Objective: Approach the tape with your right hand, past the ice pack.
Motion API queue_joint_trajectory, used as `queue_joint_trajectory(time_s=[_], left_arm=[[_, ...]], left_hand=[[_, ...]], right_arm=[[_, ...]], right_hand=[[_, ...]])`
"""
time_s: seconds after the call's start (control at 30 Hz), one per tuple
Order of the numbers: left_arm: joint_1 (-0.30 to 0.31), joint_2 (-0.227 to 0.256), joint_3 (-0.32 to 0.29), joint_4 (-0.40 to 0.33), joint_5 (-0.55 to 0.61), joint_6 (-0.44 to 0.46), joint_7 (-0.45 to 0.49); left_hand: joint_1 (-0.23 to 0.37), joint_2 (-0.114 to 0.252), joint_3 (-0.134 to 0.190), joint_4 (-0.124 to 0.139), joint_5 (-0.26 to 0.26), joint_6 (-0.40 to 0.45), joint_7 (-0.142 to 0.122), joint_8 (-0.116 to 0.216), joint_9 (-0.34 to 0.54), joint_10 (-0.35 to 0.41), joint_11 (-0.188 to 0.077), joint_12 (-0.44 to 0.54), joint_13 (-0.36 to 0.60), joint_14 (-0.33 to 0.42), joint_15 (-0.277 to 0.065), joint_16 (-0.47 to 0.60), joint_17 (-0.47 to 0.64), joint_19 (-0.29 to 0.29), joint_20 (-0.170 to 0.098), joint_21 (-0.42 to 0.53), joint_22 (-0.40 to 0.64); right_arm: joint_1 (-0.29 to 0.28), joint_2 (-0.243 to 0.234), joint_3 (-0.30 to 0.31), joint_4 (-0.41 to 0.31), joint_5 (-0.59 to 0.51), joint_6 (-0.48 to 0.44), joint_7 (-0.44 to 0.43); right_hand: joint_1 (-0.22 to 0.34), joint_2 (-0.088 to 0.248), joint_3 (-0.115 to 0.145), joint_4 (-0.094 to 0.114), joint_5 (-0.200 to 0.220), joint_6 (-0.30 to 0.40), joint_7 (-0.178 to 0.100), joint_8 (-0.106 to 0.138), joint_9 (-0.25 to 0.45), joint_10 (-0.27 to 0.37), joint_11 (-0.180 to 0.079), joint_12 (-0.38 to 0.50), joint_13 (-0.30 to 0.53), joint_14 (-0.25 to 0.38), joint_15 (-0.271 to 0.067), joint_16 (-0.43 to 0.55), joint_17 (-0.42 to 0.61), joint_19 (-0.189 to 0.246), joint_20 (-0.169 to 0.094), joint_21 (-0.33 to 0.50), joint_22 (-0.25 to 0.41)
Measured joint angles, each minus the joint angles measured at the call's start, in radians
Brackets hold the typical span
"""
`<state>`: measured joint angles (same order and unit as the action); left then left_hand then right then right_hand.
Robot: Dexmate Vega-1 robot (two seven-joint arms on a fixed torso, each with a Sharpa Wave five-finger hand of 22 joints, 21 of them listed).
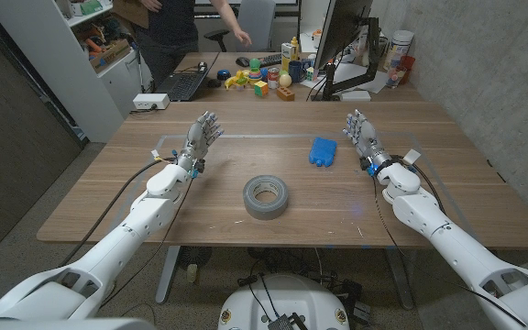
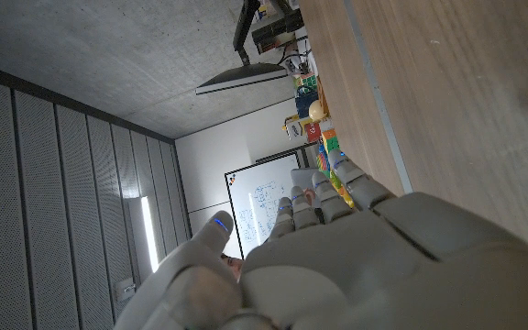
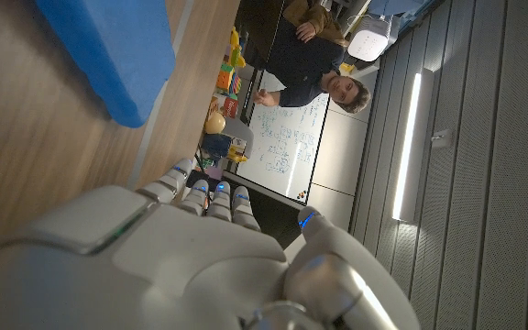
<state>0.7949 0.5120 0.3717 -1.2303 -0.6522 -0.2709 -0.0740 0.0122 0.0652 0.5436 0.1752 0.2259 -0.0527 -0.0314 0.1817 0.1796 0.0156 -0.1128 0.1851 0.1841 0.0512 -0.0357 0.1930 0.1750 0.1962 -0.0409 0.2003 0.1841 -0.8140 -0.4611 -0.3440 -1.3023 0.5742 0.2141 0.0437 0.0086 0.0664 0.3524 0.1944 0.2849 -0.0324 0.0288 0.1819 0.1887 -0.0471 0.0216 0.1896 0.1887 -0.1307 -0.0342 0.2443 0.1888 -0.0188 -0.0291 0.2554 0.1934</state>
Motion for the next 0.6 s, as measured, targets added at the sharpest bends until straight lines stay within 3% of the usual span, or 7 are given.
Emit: queue_joint_trajectory(time_s=[0.27,0.33,0.47,0.6], left_arm=[[-0.015,0.004,0.000,0.025,-0.001,0.010,-0.016],[-0.017,0.004,0.000,0.027,-0.001,0.012,-0.017],[-0.021,0.005,0.000,0.029,0.000,0.014,-0.020],[-0.028,0.004,0.000,0.035,0.002,0.014,-0.022]], left_hand=[[0.000,0.000,0.000,0.000,0.000,-0.001,-0.008,0.000,0.000,0.000,0.000,0.004,0.000,0.000,0.000,0.000,0.000,0.000,0.000,0.000,0.000],[0.000,0.000,0.000,0.000,0.000,0.002,-0.012,0.000,0.000,0.000,0.000,0.004,0.000,0.000,0.000,0.000,0.000,0.000,0.000,0.000,0.000],[0.000,0.000,0.000,0.000,0.000,0.004,-0.014,0.000,0.000,0.000,0.000,0.004,0.000,0.000,0.000,0.000,0.000,0.000,0.000,0.000,0.000],[0.000,0.000,0.000,0.000,0.003,0.004,-0.025,0.000,0.000,0.005,-0.005,0.004,0.000,0.000,0.000,0.000,0.000,0.000,0.000,0.000,0.000]], right_arm=[[-0.002,0.087,0.091,-0.006,-0.112,-0.051,0.053],[-0.006,0.107,0.113,-0.007,-0.141,-0.058,0.065],[-0.015,0.145,0.156,-0.016,-0.197,-0.065,0.085],[-0.023,0.173,0.186,-0.027,-0.241,-0.067,0.095]], right_hand=[[0.000,0.000,0.000,0.000,0.005,0.000,0.000,0.000,0.000,0.000,0.000,0.008,0.000,0.000,0.000,0.000,-0.001,0.000,0.000,0.000,0.000],[0.006,0.006,-0.004,-0.013,0.005,0.000,0.000,0.000,0.000,0.005,0.005,0.008,0.000,0.016,0.001,0.000,-0.006,0.017,0.000,0.004,0.000],[0.035,0.018,-0.024,-0.044,0.005,0.018,-0.018,0.008,0.000,0.021,0.012,0.008,0.000,0.056,0.053,0.000,-0.012,0.057,0.076,0.008,-0.001],[0.060,-0.002,-0.040,-0.073,0.005,0.045,-0.038,0.015,0.000,0.042,0.009,0.015,0.000,0.080,0.080,0.000,-0.012,0.083,0.119,0.008,-0.003]])
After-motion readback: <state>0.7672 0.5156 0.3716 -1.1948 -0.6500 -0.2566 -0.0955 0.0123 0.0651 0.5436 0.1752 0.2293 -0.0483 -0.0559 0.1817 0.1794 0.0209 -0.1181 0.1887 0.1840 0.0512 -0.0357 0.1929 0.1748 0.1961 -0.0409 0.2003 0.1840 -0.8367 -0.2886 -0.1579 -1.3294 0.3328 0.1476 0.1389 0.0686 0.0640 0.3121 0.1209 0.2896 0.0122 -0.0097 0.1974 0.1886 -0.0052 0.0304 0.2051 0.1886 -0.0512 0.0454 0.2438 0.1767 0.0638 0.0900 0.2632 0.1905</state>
